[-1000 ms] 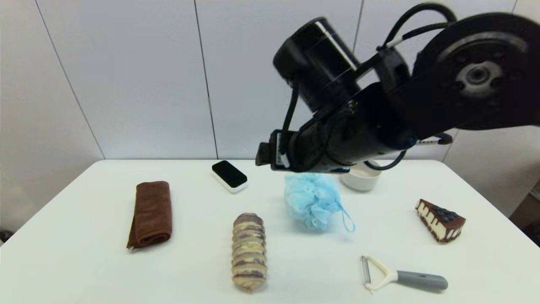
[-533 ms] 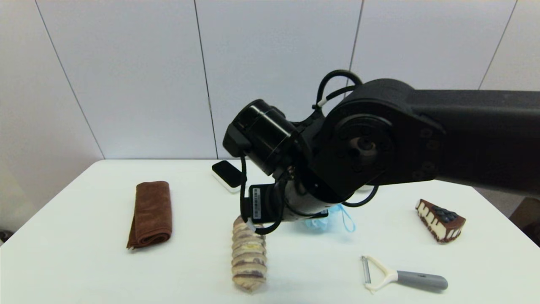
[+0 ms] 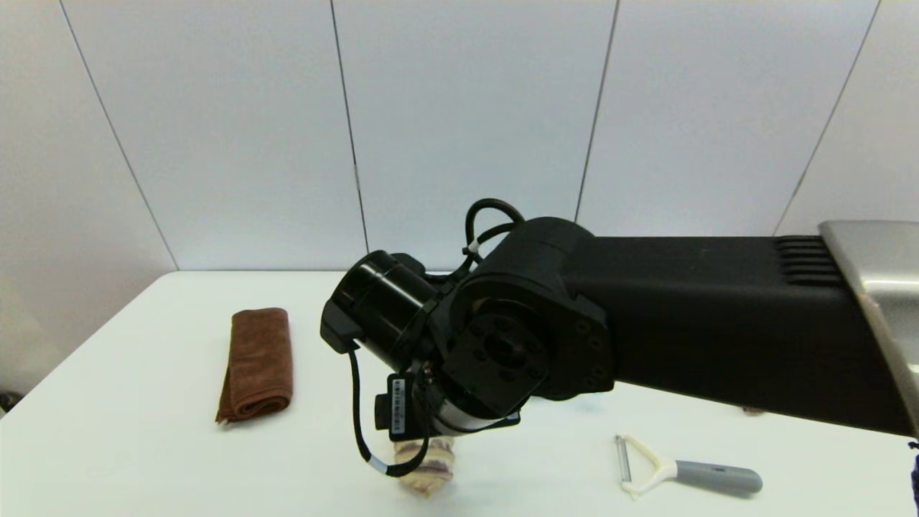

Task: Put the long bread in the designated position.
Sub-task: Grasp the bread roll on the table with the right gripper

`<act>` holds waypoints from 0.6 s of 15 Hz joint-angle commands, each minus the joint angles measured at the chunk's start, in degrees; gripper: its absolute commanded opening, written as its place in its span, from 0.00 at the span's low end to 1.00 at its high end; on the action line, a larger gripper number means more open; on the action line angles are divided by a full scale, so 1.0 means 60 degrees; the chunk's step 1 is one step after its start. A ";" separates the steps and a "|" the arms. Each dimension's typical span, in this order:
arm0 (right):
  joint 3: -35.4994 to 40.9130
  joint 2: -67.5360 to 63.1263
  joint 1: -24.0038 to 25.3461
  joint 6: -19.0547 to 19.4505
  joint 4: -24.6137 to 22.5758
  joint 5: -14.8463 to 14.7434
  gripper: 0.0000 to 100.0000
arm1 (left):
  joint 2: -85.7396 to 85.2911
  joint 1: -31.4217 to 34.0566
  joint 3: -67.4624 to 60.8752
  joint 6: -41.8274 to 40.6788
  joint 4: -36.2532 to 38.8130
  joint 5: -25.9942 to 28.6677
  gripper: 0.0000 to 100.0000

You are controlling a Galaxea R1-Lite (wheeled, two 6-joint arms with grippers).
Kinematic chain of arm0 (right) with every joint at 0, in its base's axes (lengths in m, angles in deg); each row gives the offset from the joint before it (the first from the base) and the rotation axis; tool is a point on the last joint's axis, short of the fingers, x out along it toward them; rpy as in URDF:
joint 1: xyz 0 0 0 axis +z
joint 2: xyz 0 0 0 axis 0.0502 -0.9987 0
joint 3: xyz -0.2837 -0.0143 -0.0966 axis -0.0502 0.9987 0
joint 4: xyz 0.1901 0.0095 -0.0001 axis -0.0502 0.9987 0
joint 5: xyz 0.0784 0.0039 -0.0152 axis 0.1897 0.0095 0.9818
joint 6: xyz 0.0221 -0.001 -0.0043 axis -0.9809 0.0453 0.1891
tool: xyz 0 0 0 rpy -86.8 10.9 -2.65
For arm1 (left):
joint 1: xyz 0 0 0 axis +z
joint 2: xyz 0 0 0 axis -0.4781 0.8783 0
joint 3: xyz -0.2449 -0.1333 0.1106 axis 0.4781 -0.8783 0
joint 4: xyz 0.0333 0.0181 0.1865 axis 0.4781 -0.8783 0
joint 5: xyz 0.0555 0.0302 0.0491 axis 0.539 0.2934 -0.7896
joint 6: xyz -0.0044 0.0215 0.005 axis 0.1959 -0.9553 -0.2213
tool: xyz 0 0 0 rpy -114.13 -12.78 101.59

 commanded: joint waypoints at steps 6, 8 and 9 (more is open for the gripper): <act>-0.0016 -0.0981 0.0210 -0.0467 0.0007 -0.0010 1.00 | 0.0012 -0.0001 -0.0015 0.0003 0.0002 -0.0003 1.00; -0.0016 -0.1084 0.0210 -0.0570 -0.0022 0.0004 1.00 | 0.0012 -0.0001 -0.0015 0.0003 0.0002 -0.0003 1.00; -0.0016 -0.1113 0.0210 -0.0599 -0.0037 -0.0010 1.00 | 0.0012 -0.0001 -0.0015 0.0003 0.0002 -0.0003 1.00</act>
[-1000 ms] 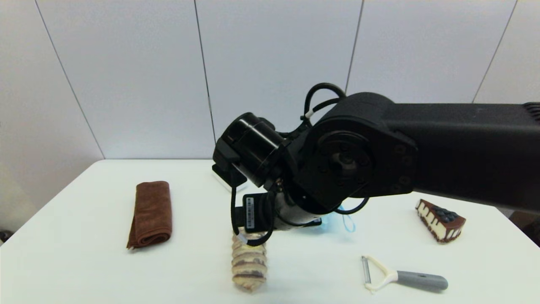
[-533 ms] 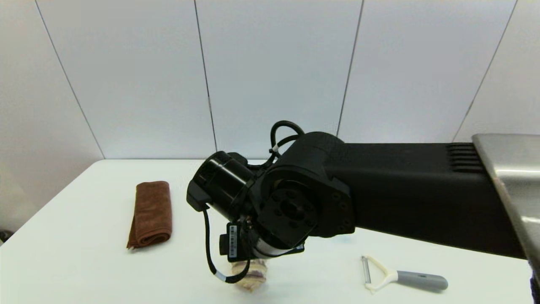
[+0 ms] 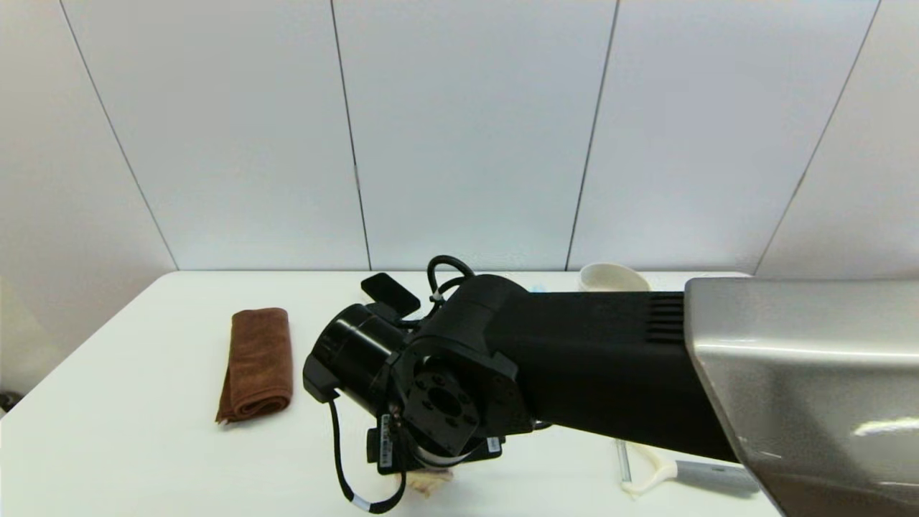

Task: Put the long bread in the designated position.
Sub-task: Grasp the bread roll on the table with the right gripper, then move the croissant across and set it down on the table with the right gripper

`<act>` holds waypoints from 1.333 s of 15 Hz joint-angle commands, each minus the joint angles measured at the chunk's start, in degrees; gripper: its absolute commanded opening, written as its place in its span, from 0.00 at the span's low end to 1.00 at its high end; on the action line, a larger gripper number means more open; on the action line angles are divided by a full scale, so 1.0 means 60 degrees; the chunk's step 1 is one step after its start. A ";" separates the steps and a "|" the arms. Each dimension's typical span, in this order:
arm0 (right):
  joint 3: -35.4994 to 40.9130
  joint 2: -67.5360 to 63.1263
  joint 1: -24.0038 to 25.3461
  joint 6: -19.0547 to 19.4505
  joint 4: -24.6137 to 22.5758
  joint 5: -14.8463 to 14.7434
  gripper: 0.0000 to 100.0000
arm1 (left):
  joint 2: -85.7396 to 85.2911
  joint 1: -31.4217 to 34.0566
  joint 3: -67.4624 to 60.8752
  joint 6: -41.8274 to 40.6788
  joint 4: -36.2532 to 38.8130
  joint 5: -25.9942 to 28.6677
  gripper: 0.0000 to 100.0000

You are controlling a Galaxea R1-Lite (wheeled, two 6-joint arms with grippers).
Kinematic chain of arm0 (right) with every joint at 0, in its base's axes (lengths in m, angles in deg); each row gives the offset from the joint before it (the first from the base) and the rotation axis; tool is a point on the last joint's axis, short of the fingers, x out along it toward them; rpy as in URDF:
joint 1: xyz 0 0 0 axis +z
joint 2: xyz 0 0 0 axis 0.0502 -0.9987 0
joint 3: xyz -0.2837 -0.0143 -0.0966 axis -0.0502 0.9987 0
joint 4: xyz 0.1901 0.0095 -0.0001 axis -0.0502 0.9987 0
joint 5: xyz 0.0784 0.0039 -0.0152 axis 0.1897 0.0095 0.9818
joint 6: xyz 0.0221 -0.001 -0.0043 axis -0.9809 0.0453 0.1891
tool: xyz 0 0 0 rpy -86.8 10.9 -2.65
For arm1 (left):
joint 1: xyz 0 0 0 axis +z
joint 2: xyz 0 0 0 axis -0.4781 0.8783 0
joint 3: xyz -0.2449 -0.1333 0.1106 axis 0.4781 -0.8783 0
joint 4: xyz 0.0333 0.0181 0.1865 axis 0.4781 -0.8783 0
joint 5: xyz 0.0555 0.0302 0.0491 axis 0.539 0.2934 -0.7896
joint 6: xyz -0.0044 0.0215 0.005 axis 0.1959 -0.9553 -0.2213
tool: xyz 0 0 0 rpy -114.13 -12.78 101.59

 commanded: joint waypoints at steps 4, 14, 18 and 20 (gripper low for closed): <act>-0.0006 -0.0218 0.0005 -0.0214 -0.0062 0.0005 0.00 | 0.0012 -0.0001 -0.0015 0.0007 0.0002 0.0001 1.00; -0.0035 0.0690 -0.0141 0.0035 -0.0033 -0.0054 0.00 | 0.0012 -0.0001 -0.0015 0.0007 0.0002 0.0001 1.00; -0.0035 0.1964 -0.0903 0.1207 -0.0077 -0.0083 0.00 | 0.0012 -0.0001 -0.0015 0.0007 0.0002 0.0001 1.00; -0.0035 0.2418 -0.1386 0.1925 -0.0077 -0.0083 0.00 | 0.0012 -0.0001 -0.0015 0.0007 0.0002 0.0001 1.00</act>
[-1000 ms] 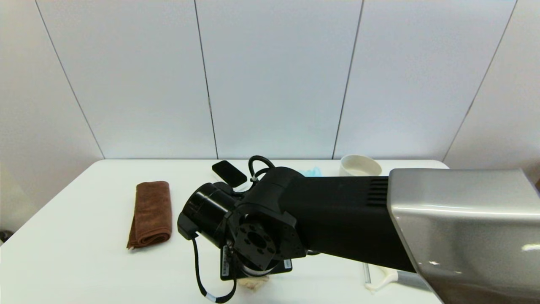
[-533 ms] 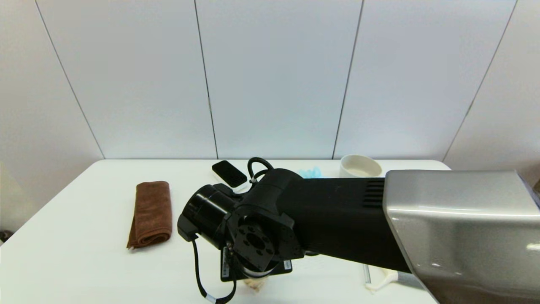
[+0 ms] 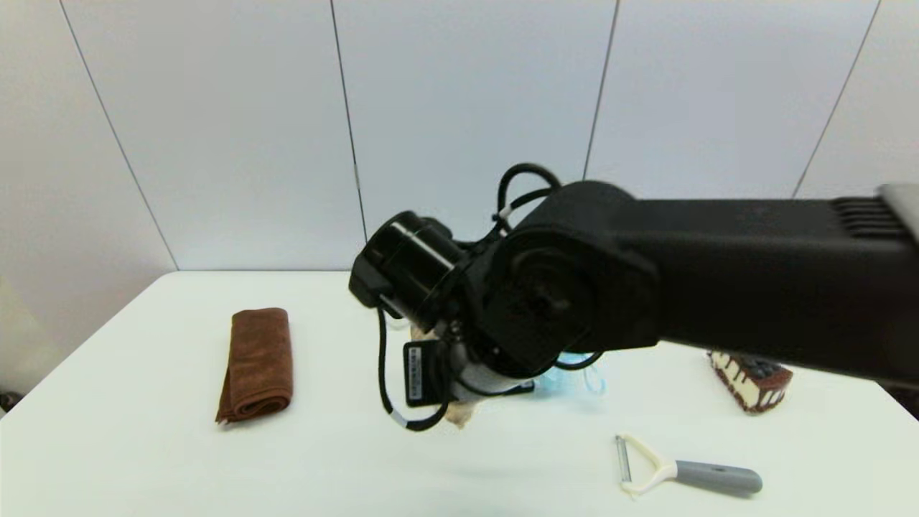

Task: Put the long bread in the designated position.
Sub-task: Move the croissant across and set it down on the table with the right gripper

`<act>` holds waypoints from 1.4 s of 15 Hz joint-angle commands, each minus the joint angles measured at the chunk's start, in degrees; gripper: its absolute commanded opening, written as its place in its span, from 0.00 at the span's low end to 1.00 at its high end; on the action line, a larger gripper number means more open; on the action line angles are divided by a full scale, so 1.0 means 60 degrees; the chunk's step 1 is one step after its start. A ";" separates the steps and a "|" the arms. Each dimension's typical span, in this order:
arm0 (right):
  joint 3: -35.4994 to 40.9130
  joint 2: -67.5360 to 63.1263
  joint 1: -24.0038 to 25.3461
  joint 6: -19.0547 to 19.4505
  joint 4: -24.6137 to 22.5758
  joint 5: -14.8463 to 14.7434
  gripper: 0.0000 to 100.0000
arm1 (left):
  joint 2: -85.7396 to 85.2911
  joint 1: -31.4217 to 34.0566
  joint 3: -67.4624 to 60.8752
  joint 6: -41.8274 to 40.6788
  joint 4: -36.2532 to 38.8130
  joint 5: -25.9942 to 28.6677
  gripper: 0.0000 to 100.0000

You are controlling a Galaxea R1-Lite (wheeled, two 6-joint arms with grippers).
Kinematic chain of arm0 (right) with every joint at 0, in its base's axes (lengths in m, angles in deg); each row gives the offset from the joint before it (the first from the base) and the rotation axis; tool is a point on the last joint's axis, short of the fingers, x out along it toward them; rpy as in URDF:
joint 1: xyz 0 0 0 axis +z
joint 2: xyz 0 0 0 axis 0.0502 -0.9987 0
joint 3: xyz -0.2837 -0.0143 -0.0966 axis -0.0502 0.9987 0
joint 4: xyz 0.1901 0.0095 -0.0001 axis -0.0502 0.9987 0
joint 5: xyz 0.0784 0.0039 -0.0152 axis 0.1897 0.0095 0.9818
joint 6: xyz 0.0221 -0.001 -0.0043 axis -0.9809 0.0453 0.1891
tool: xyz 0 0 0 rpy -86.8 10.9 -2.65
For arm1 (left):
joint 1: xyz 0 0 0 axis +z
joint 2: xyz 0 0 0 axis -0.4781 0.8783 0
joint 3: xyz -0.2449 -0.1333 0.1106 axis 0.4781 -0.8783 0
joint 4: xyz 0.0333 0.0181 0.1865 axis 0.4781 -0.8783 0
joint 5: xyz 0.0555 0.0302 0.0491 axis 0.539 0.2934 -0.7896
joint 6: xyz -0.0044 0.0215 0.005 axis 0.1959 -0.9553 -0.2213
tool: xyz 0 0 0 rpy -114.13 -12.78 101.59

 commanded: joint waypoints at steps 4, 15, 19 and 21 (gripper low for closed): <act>-0.0032 0.1599 -0.1993 0.2682 -0.0034 0.0022 0.00 | 0.0012 -0.0001 -0.0015 0.0003 0.0002 0.0001 1.00; -0.0017 0.0662 -0.4440 0.5582 -0.4560 0.0549 0.00 | 0.0012 -0.0001 -0.0015 0.0003 0.0002 0.0001 1.00; -0.0032 -0.0042 -0.4952 0.6461 -0.5219 0.1150 0.00 | 0.0012 -0.0001 -0.0015 0.0003 0.0002 0.0001 1.00; -0.0017 -0.0364 -0.5011 0.6666 -0.5336 0.1208 0.00 | 0.0012 -0.0001 -0.0015 0.0003 0.0002 0.0001 1.00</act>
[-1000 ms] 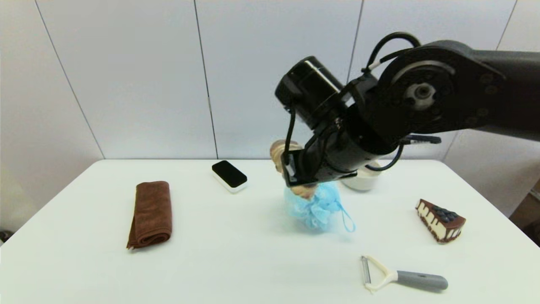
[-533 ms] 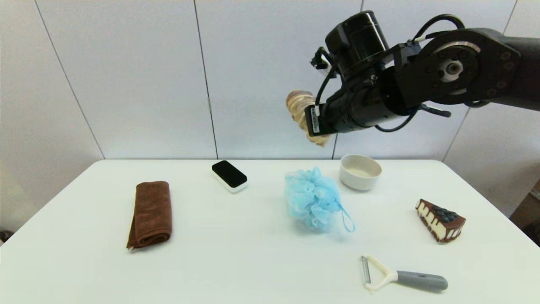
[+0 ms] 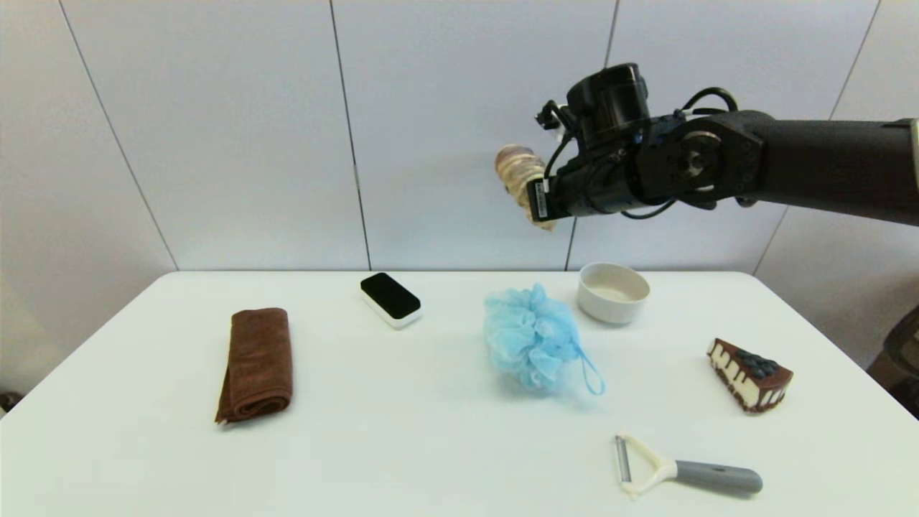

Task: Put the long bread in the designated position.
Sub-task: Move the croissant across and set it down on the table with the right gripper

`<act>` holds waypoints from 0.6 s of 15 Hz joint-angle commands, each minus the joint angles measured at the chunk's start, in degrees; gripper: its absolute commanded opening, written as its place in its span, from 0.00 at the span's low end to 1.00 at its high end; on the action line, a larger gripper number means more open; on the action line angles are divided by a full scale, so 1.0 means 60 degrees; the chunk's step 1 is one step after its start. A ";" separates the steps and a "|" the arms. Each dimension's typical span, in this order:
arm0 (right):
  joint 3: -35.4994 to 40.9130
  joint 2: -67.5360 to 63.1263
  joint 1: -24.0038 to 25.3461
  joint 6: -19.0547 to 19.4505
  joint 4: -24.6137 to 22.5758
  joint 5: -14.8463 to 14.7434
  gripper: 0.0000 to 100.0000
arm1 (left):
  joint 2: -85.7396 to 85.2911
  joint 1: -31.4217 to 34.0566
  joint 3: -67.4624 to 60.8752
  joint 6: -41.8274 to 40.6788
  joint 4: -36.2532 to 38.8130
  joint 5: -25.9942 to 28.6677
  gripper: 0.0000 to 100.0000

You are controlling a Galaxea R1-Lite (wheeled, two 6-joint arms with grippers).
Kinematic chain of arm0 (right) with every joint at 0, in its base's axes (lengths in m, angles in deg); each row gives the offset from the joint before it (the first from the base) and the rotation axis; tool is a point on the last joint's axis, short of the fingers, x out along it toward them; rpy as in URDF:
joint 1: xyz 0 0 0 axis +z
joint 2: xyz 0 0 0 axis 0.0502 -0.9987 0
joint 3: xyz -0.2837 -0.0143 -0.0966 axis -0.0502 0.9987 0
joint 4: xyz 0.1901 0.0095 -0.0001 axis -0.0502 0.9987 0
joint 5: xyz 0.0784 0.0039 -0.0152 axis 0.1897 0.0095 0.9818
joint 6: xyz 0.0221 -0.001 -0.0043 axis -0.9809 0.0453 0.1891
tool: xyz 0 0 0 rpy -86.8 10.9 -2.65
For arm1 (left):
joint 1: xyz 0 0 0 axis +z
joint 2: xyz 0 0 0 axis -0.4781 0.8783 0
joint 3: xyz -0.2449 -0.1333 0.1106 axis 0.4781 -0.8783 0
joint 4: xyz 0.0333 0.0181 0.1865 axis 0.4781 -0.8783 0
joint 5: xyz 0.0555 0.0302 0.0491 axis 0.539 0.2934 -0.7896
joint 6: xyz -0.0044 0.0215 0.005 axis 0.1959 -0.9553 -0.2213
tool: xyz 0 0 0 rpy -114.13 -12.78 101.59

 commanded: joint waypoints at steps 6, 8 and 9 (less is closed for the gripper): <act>-0.0014 -0.1322 -0.0105 0.0215 -0.0167 0.0245 0.00 | 0.0012 -0.0001 -0.0015 0.0003 0.0002 -0.0003 1.00; -0.0014 -0.1484 -0.0090 0.0259 -0.0167 0.0274 0.00 | 0.0012 -0.0001 -0.0015 0.0003 0.0002 0.0012 1.00; -0.0014 -0.1542 -0.0076 0.0274 -0.0167 0.0274 0.00 | 0.0012 -0.0001 -0.0015 0.0003 0.0002 -0.0003 1.00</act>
